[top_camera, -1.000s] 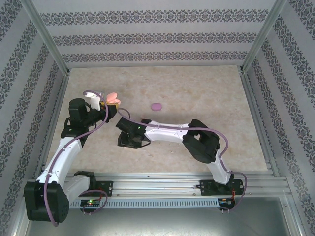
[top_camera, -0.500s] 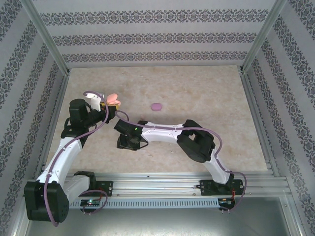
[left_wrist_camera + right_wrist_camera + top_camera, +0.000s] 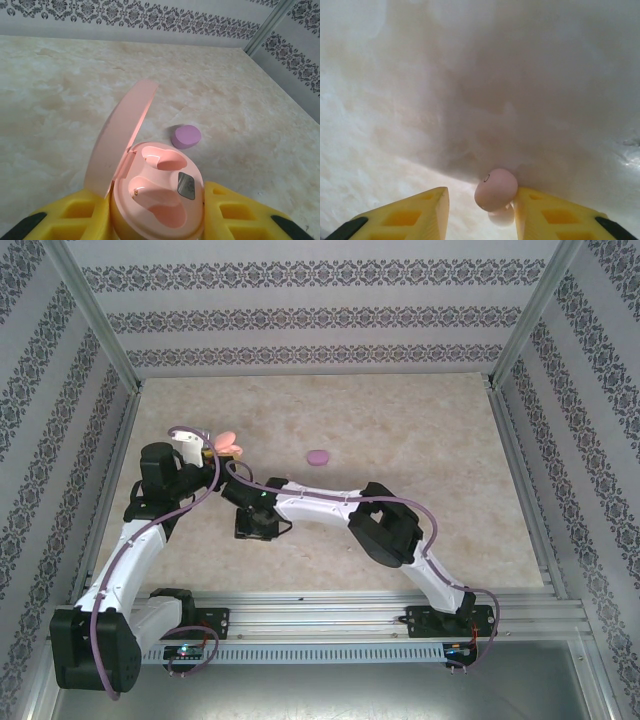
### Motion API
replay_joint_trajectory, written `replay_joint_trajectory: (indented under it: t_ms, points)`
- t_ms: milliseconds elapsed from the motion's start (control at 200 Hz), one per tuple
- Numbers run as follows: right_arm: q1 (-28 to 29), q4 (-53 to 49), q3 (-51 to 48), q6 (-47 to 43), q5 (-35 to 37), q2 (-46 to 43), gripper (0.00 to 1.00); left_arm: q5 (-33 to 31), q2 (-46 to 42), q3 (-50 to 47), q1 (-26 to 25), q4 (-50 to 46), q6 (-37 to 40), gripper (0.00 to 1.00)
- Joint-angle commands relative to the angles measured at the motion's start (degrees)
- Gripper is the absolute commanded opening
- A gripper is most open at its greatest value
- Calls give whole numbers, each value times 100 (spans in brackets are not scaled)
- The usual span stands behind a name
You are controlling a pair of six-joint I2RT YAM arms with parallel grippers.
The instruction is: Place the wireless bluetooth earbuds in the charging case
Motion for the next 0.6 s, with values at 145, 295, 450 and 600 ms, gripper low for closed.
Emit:
replay_joint_trajectory:
  t_ms: [145, 295, 450, 600]
  points:
    - [-17, -1389, 1029, -775, 471, 600, 35, 153, -78, -93, 15, 24, 109, 32]
    - [37, -1686, 1367, -931, 694, 739, 36, 154, -64, -98, 13, 39, 109, 32]
    - [25, -1689, 1548, -1010, 657, 855, 33, 162, -30, -111, 14, 75, 92, 31]
    - [-18, -1653, 1568, -1102, 630, 854, 26, 205, 35, -102, 13, 99, 74, 31]
